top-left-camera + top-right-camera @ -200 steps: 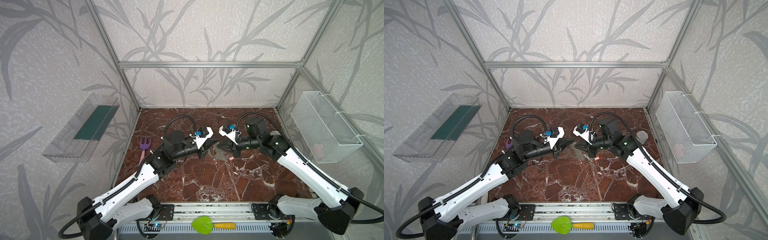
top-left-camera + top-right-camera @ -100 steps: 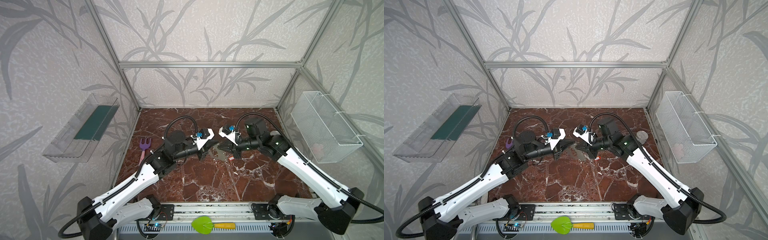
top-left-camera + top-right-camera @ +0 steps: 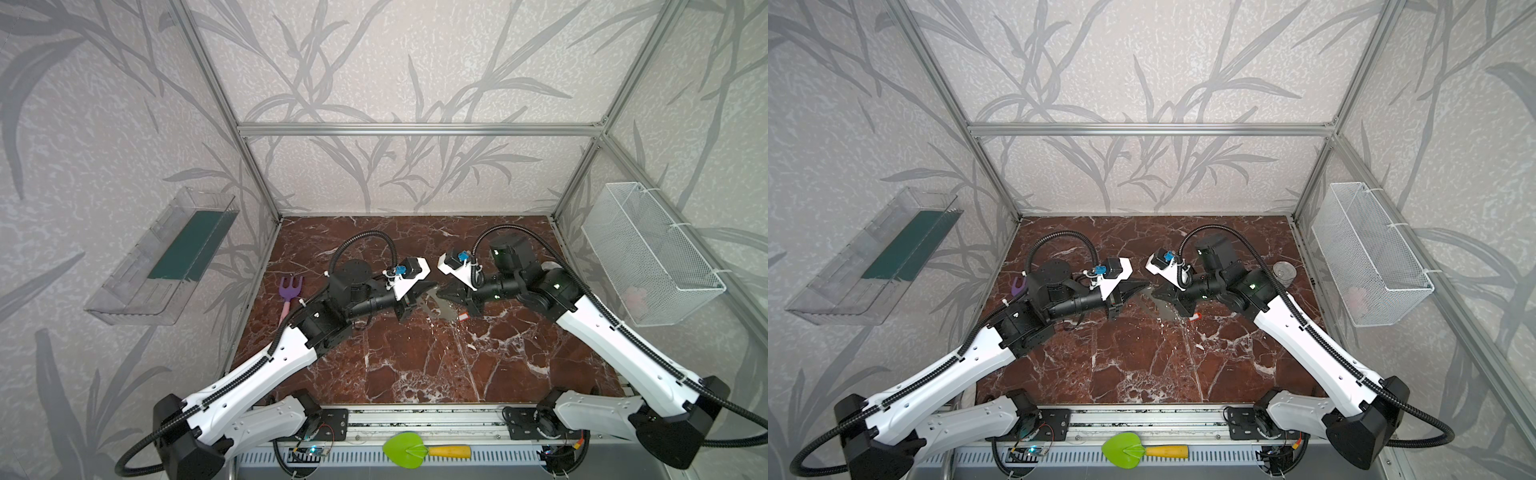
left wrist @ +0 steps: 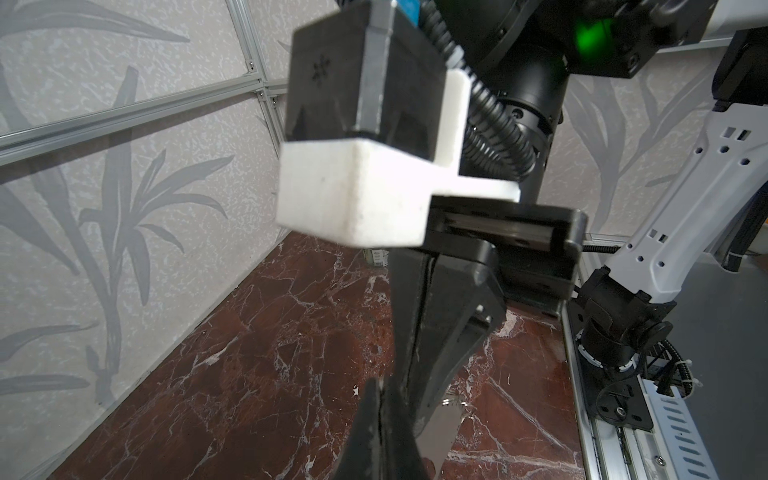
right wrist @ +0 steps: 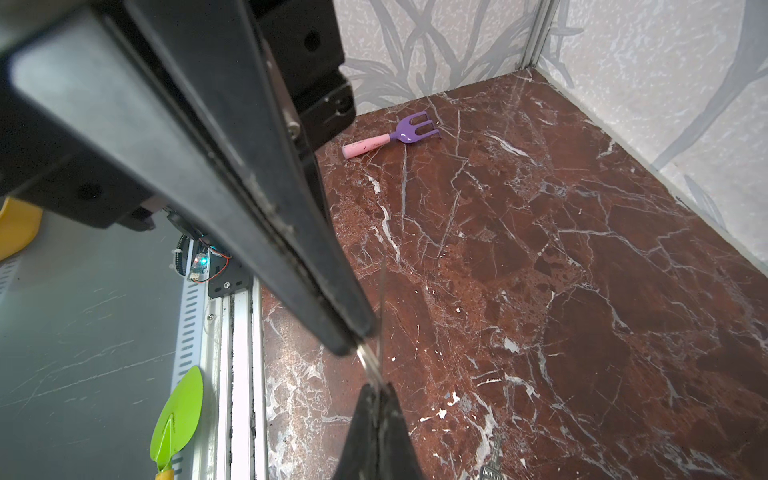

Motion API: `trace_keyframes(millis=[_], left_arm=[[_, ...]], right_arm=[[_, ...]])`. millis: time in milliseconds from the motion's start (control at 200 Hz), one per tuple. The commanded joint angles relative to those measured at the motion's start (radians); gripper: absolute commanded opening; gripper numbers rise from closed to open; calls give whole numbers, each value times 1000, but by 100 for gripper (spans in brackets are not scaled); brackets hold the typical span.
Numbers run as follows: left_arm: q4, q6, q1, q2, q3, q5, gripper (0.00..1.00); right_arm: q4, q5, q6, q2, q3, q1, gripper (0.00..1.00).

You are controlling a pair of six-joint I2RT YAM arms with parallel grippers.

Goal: Put the keys on the keyring

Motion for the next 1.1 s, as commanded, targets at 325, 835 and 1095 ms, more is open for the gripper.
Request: trace_keyframes(millis=[325, 835, 1095], left_arm=[[-184, 87, -2, 29, 55, -41, 0], [-293, 124, -11, 84, 110, -69, 0], [-345, 136, -13, 113, 147, -79, 0]], right_arm=[[-41, 56, -17, -26, 59, -1, 0], [-55, 152, -21, -37, 68, 16, 0], [-39, 250, -36, -52, 62, 47, 0]])
